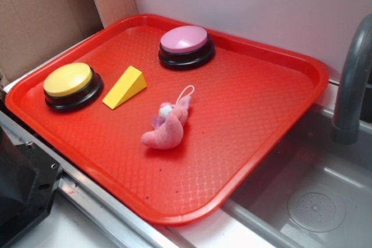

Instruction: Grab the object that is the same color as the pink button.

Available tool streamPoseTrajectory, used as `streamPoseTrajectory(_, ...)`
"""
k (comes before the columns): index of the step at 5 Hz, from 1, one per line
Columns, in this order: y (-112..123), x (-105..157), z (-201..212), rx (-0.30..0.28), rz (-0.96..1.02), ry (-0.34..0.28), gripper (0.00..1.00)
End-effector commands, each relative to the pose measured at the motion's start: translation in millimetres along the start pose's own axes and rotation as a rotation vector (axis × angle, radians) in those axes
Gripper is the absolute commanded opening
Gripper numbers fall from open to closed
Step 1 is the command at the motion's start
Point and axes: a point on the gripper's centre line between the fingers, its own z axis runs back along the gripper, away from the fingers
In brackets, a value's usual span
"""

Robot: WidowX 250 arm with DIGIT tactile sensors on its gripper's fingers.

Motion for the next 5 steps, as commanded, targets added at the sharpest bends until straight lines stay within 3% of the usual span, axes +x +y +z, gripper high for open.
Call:
streamPoseTrajectory(1, 0.0, 0.0, 0.0, 0.0, 0.0, 0.0, 1.0)
streamPoseTrajectory(2, -7.5, 14.6, -12.9, -0.035, 0.127, 0.018, 1.0)
streamPoseTrajectory(4, -34.3, 42.7, -65.2, 0.029, 0.452, -0.029, 1.0)
streamPoseTrajectory(5, -49.0, 51.3, -110.1, 0.043, 0.511, -0.015, 1.0)
